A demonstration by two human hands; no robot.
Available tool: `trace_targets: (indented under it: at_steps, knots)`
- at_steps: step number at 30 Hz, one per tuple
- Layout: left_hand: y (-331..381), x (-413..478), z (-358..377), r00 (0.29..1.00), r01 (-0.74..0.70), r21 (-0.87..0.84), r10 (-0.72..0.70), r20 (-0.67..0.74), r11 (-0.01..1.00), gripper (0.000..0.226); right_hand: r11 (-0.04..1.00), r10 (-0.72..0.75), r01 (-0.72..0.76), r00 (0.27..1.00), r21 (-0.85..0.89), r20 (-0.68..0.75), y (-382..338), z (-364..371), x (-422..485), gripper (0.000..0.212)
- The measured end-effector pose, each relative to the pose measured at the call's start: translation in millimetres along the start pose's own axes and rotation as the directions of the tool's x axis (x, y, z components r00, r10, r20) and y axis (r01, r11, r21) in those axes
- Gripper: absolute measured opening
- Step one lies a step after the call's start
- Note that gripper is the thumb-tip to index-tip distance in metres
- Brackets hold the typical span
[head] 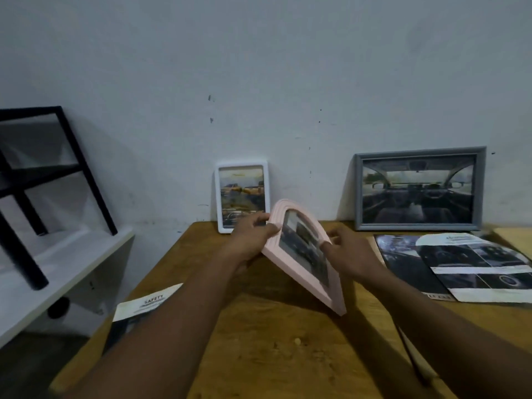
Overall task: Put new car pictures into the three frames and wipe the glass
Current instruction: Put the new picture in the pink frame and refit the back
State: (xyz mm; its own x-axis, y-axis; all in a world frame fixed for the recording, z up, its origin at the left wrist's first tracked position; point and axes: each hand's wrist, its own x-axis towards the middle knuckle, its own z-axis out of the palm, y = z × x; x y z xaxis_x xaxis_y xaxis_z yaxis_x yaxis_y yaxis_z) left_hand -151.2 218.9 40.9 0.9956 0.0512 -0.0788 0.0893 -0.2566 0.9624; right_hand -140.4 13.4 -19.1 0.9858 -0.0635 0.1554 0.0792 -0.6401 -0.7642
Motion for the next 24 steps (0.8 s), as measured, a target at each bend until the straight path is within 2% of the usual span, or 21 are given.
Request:
trace_targets:
  at_steps: [3,5,7,9,10,13,17,22,24]
  knots:
    - [-32.1,-2.3,17.3,0.997,0.072,-0.026,-0.072,-0.014,0.997,0.046,0.988,0.051,-0.052,0.999,-0.143,-0.011,29.9,5.1,-6.5,0.050]
    - [-57.6,-4.3,33.2,0.997,0.074,0.064,-0.073,-0.007,0.995,0.048,0.972,0.042,-0.044,0.999,-0.229,-0.011,43.2,4.6,-11.7,0.051]
    - [-81.5,-6.6,45.2,1.000,-0.010,0.365,0.017,-0.016,0.931,0.045,0.941,0.008,-0.009,1.000,-0.338,-0.004,51.9,5.0,-18.6,0.051]
    - [-101.1,-8.7,51.0,0.994,-0.096,0.652,0.104,0.026,0.752,0.052,0.897,-0.026,0.021,1.000,-0.441,-0.005,57.5,7.6,-25.5,0.052]
    - [-108.0,-9.3,52.6,0.991,-0.130,0.718,0.119,0.067,0.683,0.058,0.874,-0.048,0.041,0.999,-0.484,-0.003,59.0,9.6,-28.4,0.051]
    - [-121.9,-7.1,55.7,0.985,-0.172,0.794,0.098,0.142,0.582,0.066,0.827,-0.117,0.093,0.993,-0.555,-0.007,61.9,14.9,-33.9,0.047]
    - [-123.9,-3.6,57.9,0.980,-0.200,0.858,0.083,0.182,0.473,0.067,0.818,-0.117,0.098,0.993,-0.567,0.003,59.1,11.3,-33.2,0.047]
    - [-115.4,0.4,54.9,0.972,-0.234,0.916,0.088,0.217,0.325,0.071,0.867,-0.082,0.102,0.995,-0.488,0.063,54.0,0.8,-31.7,0.050]
    - [-109.1,-3.2,59.0,0.959,-0.281,0.909,0.127,0.253,0.309,0.072,0.891,-0.075,0.102,0.994,-0.442,0.078,53.7,-6.4,-35.5,0.051]
